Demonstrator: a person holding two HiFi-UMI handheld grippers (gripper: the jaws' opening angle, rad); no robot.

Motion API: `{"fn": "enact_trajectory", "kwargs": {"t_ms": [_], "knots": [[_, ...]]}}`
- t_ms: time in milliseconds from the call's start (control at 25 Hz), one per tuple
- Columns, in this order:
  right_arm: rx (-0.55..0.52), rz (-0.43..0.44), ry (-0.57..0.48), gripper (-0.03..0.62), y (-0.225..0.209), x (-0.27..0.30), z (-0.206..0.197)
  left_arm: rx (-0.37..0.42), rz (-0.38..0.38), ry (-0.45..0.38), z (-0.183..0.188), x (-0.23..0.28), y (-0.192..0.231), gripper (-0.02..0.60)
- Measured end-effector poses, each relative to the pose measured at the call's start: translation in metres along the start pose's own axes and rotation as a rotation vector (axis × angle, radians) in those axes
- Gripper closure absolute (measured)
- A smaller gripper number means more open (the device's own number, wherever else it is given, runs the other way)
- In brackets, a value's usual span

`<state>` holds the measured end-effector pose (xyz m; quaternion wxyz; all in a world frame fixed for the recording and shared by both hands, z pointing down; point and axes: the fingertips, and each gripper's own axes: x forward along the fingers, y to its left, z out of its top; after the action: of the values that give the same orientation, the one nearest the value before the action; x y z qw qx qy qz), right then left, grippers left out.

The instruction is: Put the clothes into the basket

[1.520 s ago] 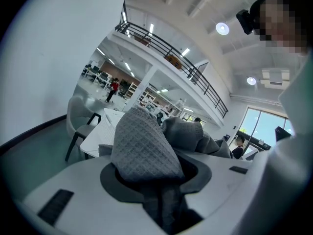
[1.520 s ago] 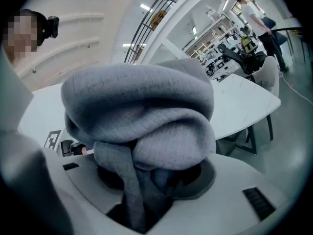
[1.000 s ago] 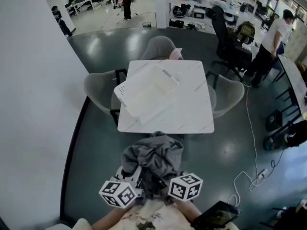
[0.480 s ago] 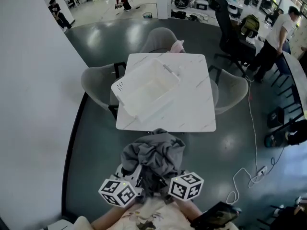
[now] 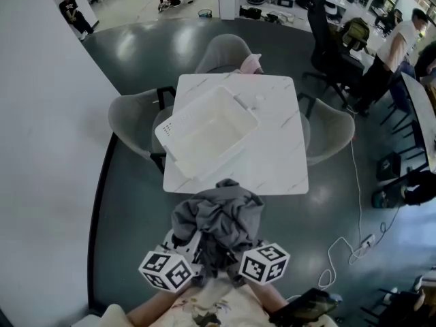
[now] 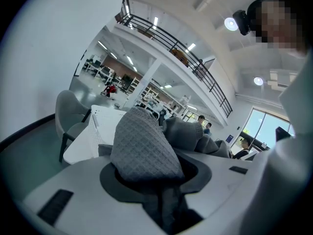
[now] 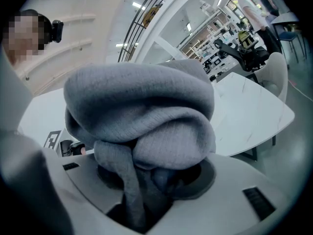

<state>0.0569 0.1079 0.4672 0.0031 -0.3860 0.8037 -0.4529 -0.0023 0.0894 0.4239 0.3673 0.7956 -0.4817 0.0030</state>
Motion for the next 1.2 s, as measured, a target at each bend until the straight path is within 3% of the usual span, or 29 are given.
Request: {"fn": "enact_trajectory", "kwargs": {"t_ms": [840,1200], "knots": [[-0.060,-0.018,-0.053,0.402,0.041,0.137,0.075,0.021,-0.069,-0.060,0.127,0.036,0.092,0.433],[-0.033,-0.037,-0.105,0.402,0.049,0.174,0.093,0.046,-0.109,-0.035,0.161,0.050,0.116,0.433]]}}
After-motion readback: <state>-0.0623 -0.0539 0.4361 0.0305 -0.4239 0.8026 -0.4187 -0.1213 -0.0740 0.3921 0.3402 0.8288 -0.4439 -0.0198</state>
